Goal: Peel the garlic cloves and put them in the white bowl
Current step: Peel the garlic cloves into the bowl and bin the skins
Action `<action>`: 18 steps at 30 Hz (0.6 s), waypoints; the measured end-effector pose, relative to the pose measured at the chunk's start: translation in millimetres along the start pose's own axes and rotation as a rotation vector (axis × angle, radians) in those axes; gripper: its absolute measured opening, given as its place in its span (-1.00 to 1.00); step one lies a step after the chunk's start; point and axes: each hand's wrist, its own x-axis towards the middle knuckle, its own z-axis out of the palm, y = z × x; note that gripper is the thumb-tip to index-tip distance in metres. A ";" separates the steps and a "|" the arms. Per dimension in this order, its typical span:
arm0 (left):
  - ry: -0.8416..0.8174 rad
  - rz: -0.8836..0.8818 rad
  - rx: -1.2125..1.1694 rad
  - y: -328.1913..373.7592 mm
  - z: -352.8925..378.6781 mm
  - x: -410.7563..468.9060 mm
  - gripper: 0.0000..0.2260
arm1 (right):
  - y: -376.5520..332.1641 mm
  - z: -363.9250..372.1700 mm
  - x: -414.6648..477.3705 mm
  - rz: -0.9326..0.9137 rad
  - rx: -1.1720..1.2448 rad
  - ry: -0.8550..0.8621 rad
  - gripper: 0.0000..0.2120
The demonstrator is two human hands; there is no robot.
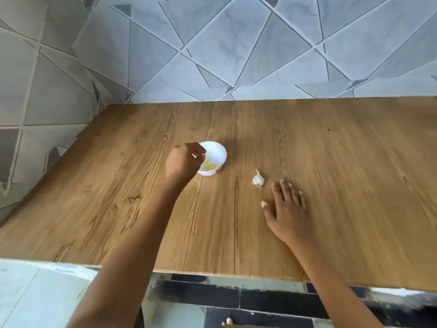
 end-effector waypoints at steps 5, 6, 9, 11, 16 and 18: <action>-0.361 -0.096 0.350 0.6 26.5 46.0 -0.84 | 1.6 1.0 -0.4 0.022 0.003 0.001 -0.16; -0.418 -0.087 0.424 -0.3 30.6 49.8 -0.82 | 1.0 0.3 -0.5 0.019 0.000 0.001 -0.17; -0.475 -0.044 0.501 -2.5 33.8 52.2 -0.82 | 0.6 -1.4 -2.0 0.025 0.008 -0.003 -0.18; -0.397 -0.041 0.399 -2.4 27.1 49.9 -0.84 | 0.2 -2.4 -2.2 0.024 0.010 -0.010 -0.18; -0.250 0.146 0.046 44.1 23.0 12.8 -0.88 | 0.0 -3.3 -3.2 0.026 0.042 -0.015 -0.20; -0.317 0.215 -0.005 61.2 43.2 -1.2 -0.93 | 0.3 -4.3 -3.9 0.023 0.049 -0.014 -0.20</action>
